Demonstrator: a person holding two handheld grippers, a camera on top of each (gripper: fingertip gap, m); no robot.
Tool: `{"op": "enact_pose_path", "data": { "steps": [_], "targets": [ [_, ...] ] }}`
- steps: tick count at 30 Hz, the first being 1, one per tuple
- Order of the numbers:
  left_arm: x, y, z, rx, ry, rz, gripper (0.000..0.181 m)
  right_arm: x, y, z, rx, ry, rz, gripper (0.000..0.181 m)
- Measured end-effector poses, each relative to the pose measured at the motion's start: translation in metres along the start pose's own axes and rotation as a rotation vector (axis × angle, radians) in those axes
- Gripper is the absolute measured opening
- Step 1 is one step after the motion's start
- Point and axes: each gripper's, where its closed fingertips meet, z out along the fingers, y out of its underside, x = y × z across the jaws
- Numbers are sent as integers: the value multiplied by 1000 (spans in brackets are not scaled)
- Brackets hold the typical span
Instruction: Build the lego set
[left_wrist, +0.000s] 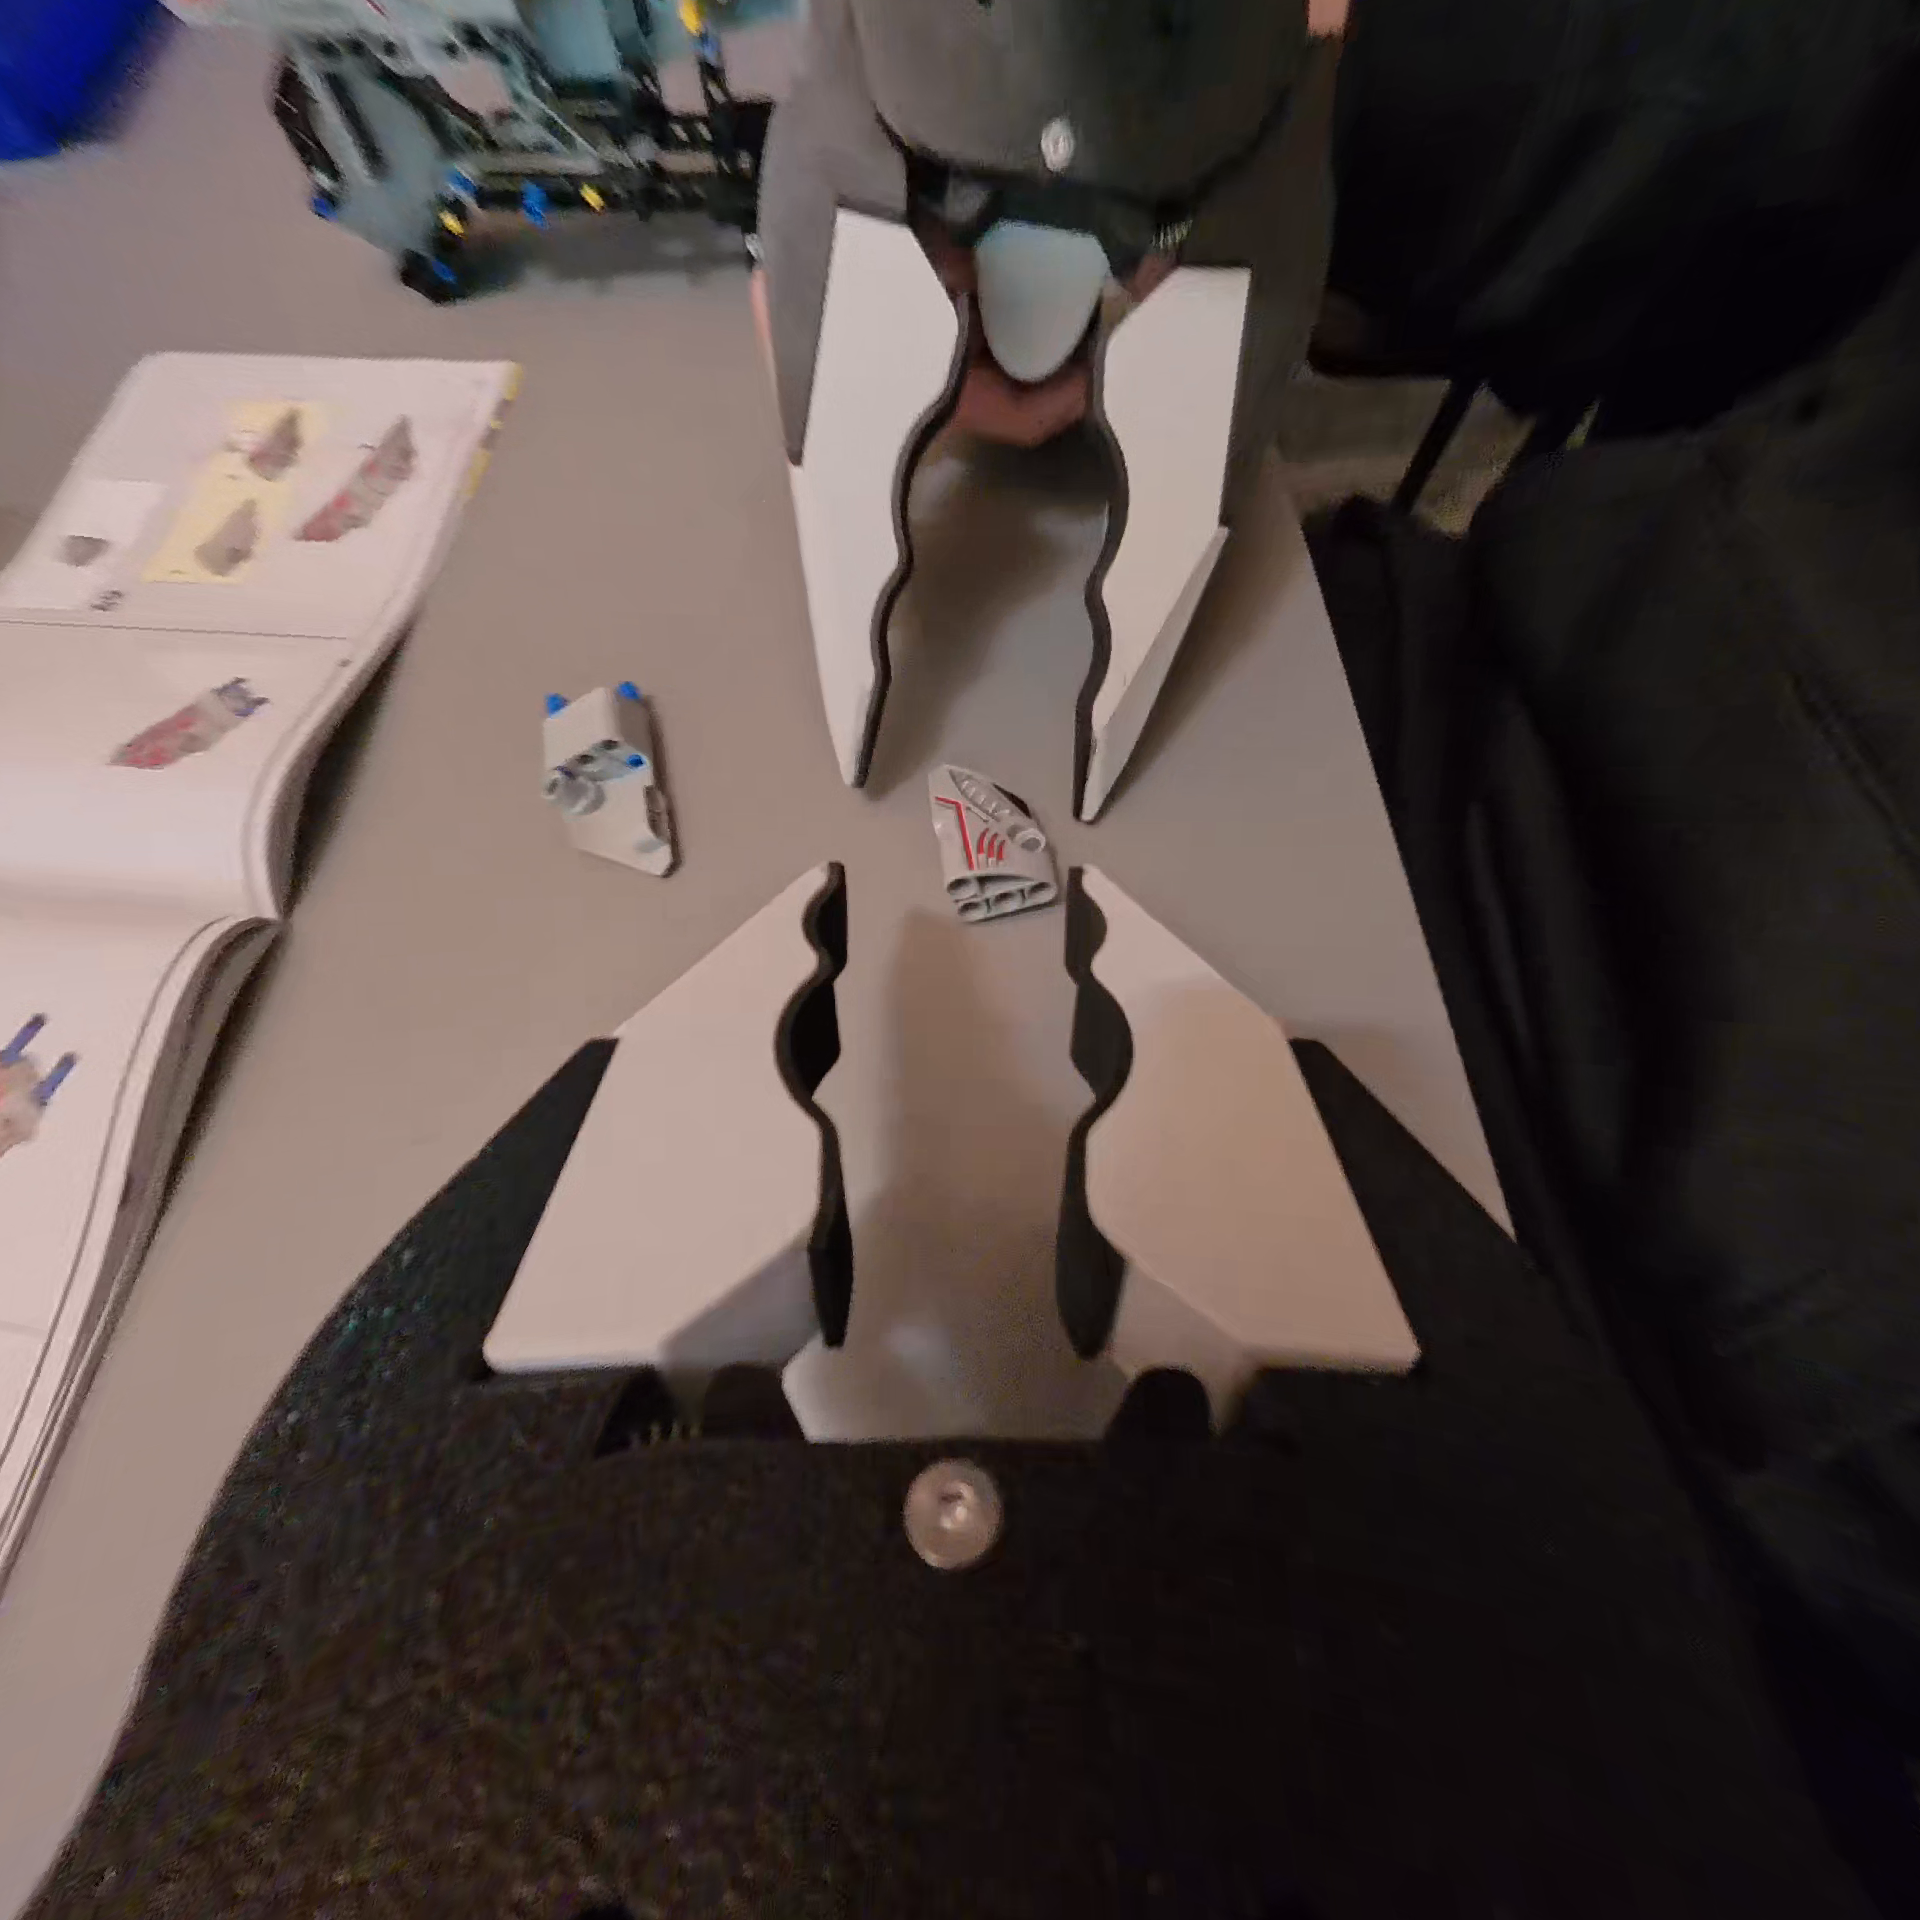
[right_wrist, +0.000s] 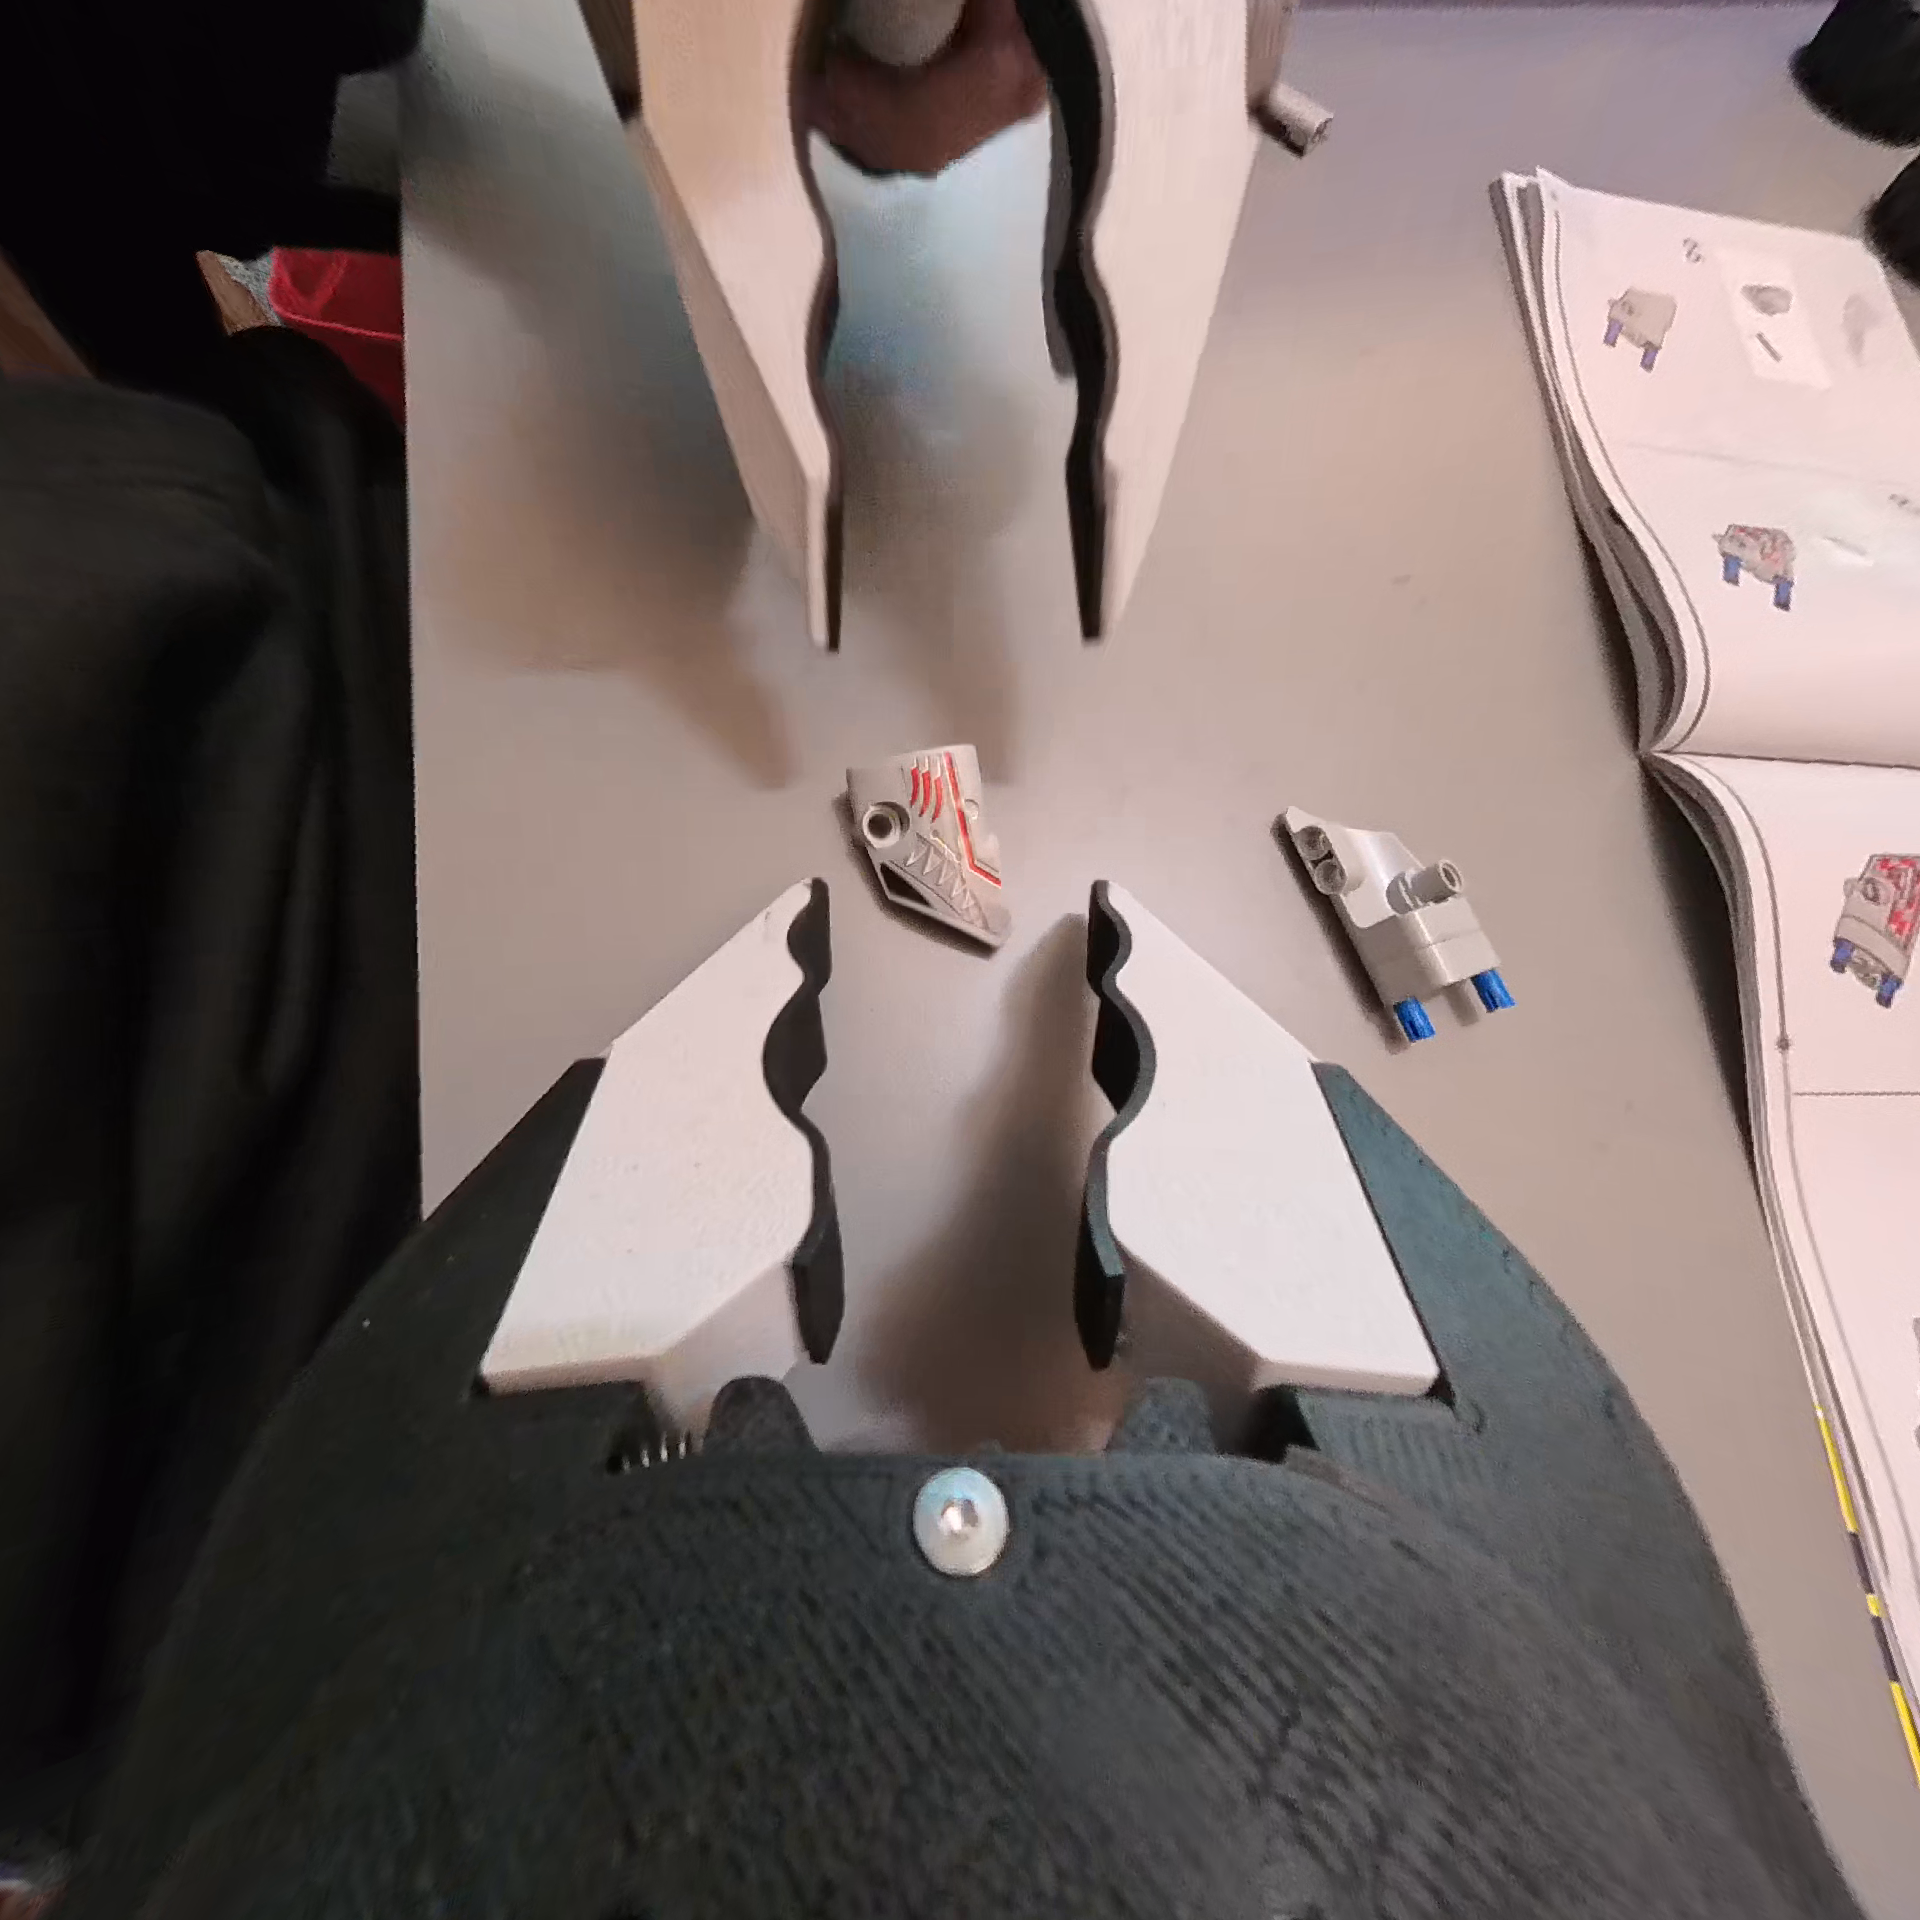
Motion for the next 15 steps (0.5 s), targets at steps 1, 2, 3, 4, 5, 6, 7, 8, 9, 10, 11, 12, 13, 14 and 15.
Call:
{"op": "enact_pose_path", "data": {
  "steps": [1,2,3,4,5,6,7,8,9,10,11,12,13,14,15],
  "targets": [
    [1,3,6,-30,14,11,39,0,-1,1,2,5,-8,47],
    [2,6,11,-59,27,25,39,1,-2,1,3,11,-15,46],
    [2,8,15,-82,37,41,38,2,-2,2,4,13,-26,43],
    [2,10,19,-96,45,58,38,1,-3,3,5,10,-40,38],
    [2,12,22,-104,53,73,38,1,-4,4,5,6,-53,32],
    [1,12,23,-105,55,78,38,0,-4,5,3,-2,-63,24],
    [-1,11,24,-98,60,77,38,0,-4,6,4,-6,-67,24],
    [-1,10,23,-83,71,74,38,0,-5,6,4,-11,-66,23],
    [-2,7,22,-60,80,70,38,1,-5,7,3,-13,-61,23],
    [-4,4,20,-36,83,67,38,3,-5,7,2,-6,-57,23],
    [-8,1,18,-15,84,61,38,6,-4,7,1,7,-57,23],
    [-13,-1,16,1,83,51,38,12,-3,7,-2,37,-53,23],
    [-19,-2,15,10,76,36,38,19,-2,6,-7,82,-43,23],
    [-26,-3,14,16,61,21,37,26,0,4,-13,126,-27,23],
    [-33,-5,12,22,39,7,36,32,3,2,-21,165,-1,23]
  ]
}}
